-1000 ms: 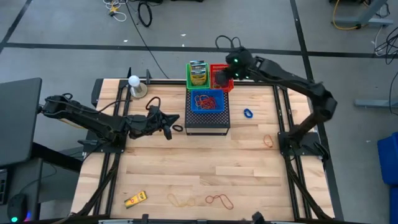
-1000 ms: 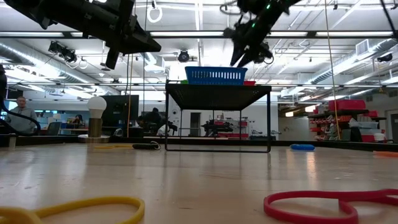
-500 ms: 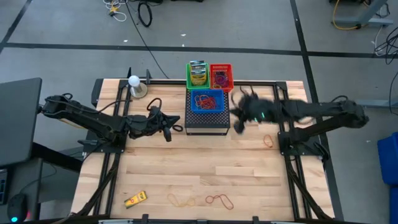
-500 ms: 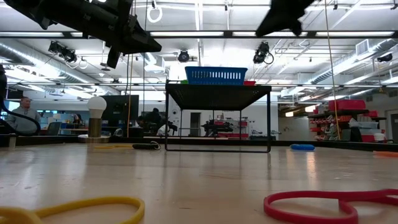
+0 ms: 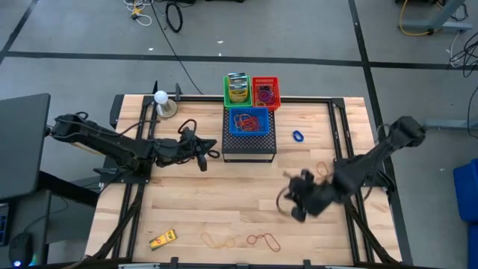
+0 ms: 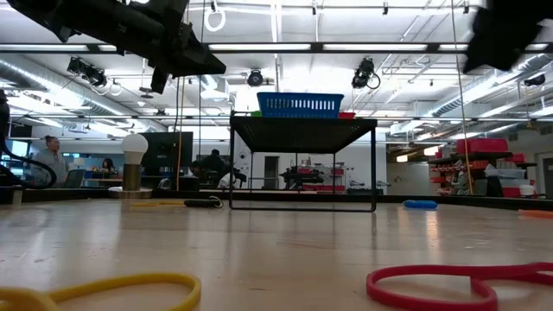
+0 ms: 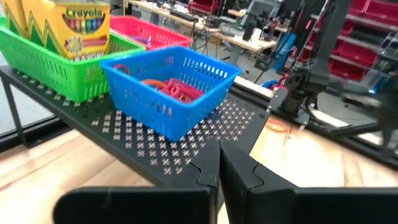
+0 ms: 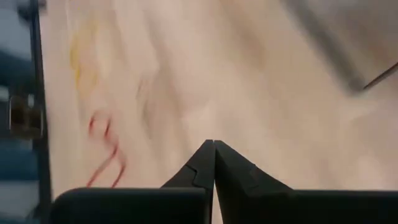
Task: Pick & Place Office Desk Supplies
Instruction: Put the yellow rubber band into the blue bin on the shelf
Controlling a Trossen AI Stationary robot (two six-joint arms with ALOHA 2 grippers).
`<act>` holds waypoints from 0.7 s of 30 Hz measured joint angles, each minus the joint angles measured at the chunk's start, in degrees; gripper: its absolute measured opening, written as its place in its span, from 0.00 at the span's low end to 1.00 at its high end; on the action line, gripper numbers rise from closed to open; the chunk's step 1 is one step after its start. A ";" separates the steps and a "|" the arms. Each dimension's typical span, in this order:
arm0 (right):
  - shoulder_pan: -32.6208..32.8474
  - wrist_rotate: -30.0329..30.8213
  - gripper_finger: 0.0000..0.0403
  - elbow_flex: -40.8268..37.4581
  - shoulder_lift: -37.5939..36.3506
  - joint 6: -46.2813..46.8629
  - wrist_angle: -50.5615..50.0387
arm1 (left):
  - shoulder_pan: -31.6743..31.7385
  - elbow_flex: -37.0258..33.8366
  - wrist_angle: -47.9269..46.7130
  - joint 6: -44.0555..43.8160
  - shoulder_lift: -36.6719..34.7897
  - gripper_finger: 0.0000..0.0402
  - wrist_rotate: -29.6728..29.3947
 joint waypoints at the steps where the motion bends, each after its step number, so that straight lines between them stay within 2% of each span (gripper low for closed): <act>1: 1.65 -0.93 0.04 -0.02 1.93 1.79 0.59 | 0.00 -0.03 -0.30 0.02 0.16 0.02 0.00; 5: 5.95 -4.54 0.07 -0.04 9.03 5.94 7.08 | 0.00 -0.10 -0.16 -0.72 1.19 0.02 -0.07; 8: 6.64 -7.20 0.11 1.75 13.61 6.09 11.03 | -0.04 -0.10 -0.17 -1.46 2.36 0.02 0.47; 10: 6.60 -8.02 0.13 4.63 16.38 4.38 10.56 | -0.02 -0.10 -0.21 -0.31 3.33 0.02 4.77; 13: 6.52 -8.37 0.14 8.77 19.84 0.76 7.91 | -0.07 -0.08 -0.36 3.73 5.04 0.02 17.44; 15: 6.40 -8.36 0.14 10.87 21.21 0.24 5.62 | -0.11 -0.08 -1.16 3.94 6.29 0.02 23.32; 19: 6.40 -8.04 0.10 13.51 21.17 1.24 -0.20 | -0.26 -0.08 -1.73 2.39 9.89 0.02 25.90; 21: 6.46 -5.73 0.05 13.77 19.59 2.67 -5.18 | -0.61 0.14 -1.52 1.05 12.05 0.02 27.67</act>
